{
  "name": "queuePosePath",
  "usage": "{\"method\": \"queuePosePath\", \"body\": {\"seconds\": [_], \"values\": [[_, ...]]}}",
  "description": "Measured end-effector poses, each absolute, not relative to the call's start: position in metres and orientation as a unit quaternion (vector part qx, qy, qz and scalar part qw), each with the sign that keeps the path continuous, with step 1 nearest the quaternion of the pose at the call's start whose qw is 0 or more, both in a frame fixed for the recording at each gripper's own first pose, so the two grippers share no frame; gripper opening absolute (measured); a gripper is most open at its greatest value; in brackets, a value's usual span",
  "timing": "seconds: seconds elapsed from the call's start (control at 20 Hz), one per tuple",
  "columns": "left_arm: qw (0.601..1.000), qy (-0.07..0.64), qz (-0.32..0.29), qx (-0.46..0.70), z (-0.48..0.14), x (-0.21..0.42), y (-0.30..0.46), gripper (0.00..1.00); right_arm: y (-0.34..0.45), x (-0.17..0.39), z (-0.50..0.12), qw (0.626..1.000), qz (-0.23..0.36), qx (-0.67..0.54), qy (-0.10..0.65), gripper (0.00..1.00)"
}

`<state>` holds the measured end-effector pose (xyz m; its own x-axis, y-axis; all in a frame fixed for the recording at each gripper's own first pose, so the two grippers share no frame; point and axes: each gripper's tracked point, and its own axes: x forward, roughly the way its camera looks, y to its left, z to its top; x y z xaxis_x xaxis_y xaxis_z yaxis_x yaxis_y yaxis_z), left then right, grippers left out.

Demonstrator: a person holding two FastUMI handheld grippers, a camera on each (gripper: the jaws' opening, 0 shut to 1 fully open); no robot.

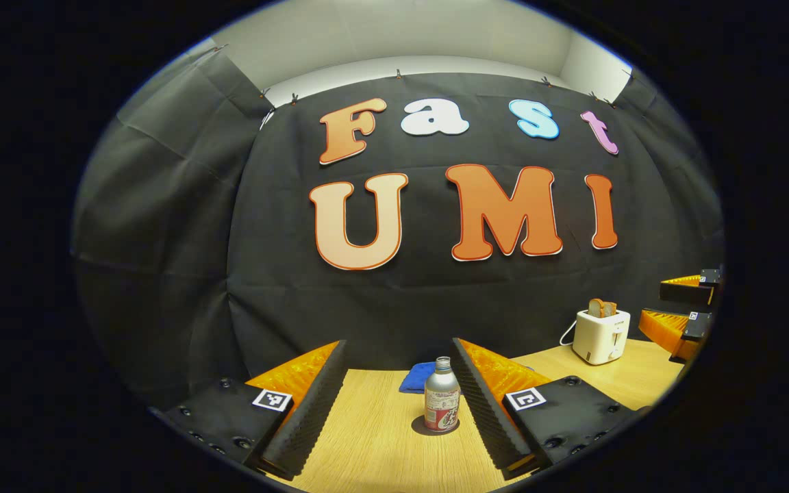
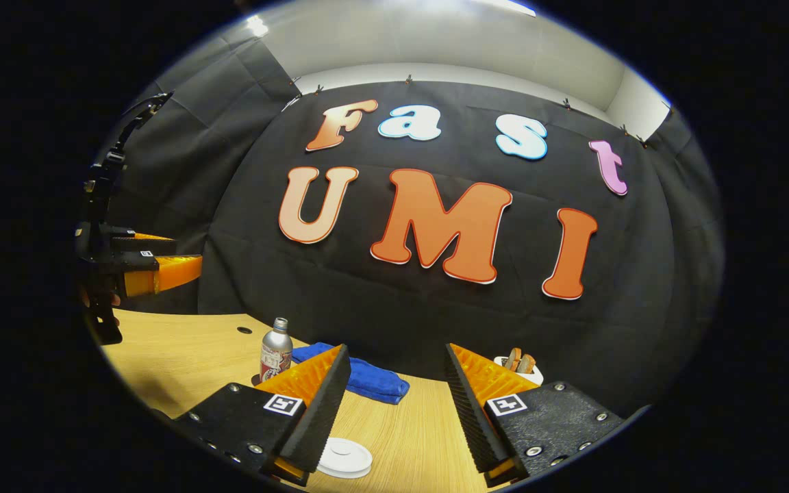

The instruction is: Open the teacup lid with one hand, grasp the water bottle and pour water into the teacup with the other hand; after pouring, place the water bottle on the coaster and then close the teacup lid.

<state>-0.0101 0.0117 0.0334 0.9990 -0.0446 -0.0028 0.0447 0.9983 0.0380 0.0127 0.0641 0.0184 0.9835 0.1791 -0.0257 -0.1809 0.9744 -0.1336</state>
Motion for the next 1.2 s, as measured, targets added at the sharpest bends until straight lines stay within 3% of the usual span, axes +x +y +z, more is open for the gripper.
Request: {"method": "queuePosePath", "body": {"seconds": [0.15,0.2,0.75,0.8,0.85,1.2], "values": [[0.999,-0.001,-0.027,0.021,0.04,-0.013,0.007,0.94,0.062,0.01,0.023,0.994,0.093,-0.062,0.005,0.83],[0.999,0.0,-0.027,0.021,0.038,-0.014,0.007,0.98,0.061,0.009,0.022,0.994,0.093,-0.062,0.006,0.83],[0.999,0.0,-0.018,0.043,0.027,-0.024,-0.001,1.0,0.05,0.002,0.017,0.994,0.091,-0.054,0.005,0.83],[0.999,0.002,-0.016,0.044,0.024,-0.025,0.0,0.94,0.049,0.001,0.017,0.995,0.09,-0.053,0.005,0.83],[0.999,0.003,-0.017,0.044,0.023,-0.024,0.0,1.0,0.051,0.0,0.016,0.994,0.092,-0.051,0.006,0.83],[0.999,0.007,-0.014,0.04,0.017,-0.022,0.001,1.0,0.055,0.0,0.016,0.994,0.093,-0.057,0.006,0.82]]}}
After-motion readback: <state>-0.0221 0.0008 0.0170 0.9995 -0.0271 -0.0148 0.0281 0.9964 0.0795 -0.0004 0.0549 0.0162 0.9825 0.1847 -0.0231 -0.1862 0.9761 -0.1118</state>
